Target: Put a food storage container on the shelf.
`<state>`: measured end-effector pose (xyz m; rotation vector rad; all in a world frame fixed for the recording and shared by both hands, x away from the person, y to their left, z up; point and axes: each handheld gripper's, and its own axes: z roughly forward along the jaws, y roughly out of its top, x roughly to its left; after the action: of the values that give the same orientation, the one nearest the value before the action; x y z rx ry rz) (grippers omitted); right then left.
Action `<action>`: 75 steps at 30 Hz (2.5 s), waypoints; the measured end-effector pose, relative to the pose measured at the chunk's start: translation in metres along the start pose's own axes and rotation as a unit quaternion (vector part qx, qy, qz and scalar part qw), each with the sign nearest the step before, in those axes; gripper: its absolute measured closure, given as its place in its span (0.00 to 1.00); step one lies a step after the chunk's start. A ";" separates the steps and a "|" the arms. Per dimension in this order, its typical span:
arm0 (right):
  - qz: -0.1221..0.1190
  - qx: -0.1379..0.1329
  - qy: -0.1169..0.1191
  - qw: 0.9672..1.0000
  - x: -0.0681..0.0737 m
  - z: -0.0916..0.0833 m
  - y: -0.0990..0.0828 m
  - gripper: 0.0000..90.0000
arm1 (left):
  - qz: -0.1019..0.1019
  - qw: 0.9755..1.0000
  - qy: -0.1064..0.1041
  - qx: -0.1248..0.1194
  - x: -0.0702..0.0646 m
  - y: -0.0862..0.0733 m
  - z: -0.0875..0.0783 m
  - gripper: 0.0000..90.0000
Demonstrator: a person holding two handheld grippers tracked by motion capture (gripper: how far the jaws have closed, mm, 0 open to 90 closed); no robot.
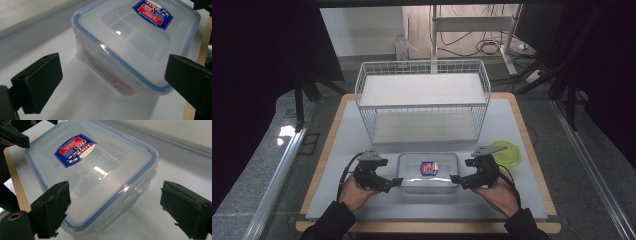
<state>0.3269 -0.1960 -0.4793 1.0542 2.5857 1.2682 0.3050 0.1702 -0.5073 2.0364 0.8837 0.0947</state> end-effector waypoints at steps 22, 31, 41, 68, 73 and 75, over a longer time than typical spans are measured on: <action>0.041 0.036 0.061 0.997 -0.003 0.019 0.000 0.10 | -0.010 0.997 -0.069 0.021 -0.004 0.005 0.018 0.04; 0.031 0.039 0.049 0.998 0.012 0.004 -0.010 0.22 | -0.007 0.998 -0.055 -0.007 -0.017 -0.010 0.000 0.23; 0.052 0.006 0.065 0.997 0.011 -0.012 -0.019 0.45 | -0.042 0.996 -0.077 -0.033 -0.018 -0.022 -0.014 0.46; 0.072 -0.036 0.066 0.995 0.011 -0.018 -0.020 0.55 | -0.080 0.992 -0.073 -0.066 -0.016 -0.019 -0.024 0.61; 0.069 -0.054 0.063 0.994 0.012 -0.022 -0.014 0.55 | -0.075 0.992 -0.070 -0.075 -0.017 -0.012 -0.029 0.61; 0.066 -0.063 0.062 0.994 0.011 -0.025 -0.010 0.55 | -0.072 0.992 -0.067 -0.078 -0.017 -0.008 -0.030 0.61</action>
<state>0.3041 -0.2104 -0.4680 1.1766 2.5178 1.5517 0.2763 0.1835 -0.4902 1.8057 0.9073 -0.0504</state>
